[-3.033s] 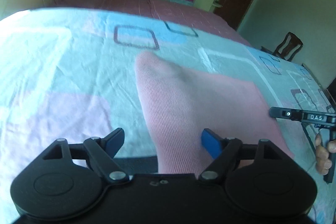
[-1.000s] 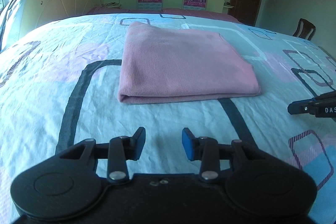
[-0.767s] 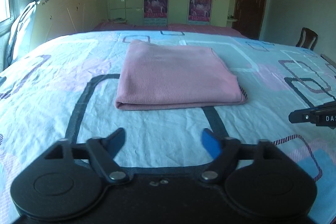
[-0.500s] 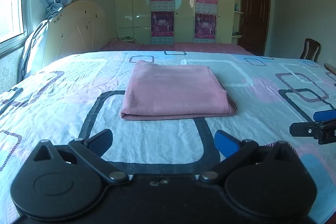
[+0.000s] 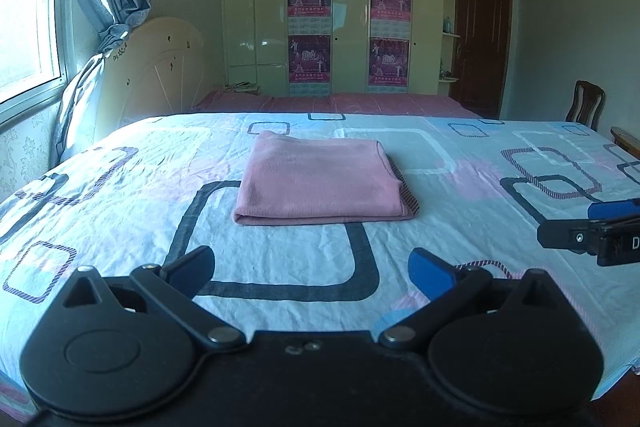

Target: Fold small clothes

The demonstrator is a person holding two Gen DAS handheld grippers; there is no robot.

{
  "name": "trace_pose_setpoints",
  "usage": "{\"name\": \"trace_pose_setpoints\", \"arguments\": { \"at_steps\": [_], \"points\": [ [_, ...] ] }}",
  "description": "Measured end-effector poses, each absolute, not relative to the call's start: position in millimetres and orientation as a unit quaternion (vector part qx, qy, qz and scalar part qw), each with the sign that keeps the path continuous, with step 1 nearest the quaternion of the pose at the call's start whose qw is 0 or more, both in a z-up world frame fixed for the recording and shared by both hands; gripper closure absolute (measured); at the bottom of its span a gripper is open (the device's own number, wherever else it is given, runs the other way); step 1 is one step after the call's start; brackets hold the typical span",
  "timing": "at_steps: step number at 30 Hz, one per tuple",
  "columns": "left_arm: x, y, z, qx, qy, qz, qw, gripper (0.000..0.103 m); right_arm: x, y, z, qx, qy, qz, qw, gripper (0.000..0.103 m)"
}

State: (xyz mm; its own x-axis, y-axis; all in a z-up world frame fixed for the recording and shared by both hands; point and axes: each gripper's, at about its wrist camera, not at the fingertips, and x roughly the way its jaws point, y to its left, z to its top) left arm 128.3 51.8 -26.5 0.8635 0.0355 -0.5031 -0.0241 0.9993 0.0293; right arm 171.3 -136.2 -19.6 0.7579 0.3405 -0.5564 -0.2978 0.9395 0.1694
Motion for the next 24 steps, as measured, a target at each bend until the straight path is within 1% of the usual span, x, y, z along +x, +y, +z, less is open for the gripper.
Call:
{"name": "trace_pose_setpoints", "arguments": {
  "at_steps": [13,24],
  "points": [
    [100.1,38.4,-13.5,0.015,0.241,0.008,0.970,0.001,136.5,-149.5,-7.2,0.029,0.288,0.167,0.943,0.000],
    [101.6,34.0,-10.9,0.015,0.234,-0.001,0.972,0.001,133.4,-158.7,-0.7,0.026,0.281,0.161,0.946,0.000]
  ]
}}
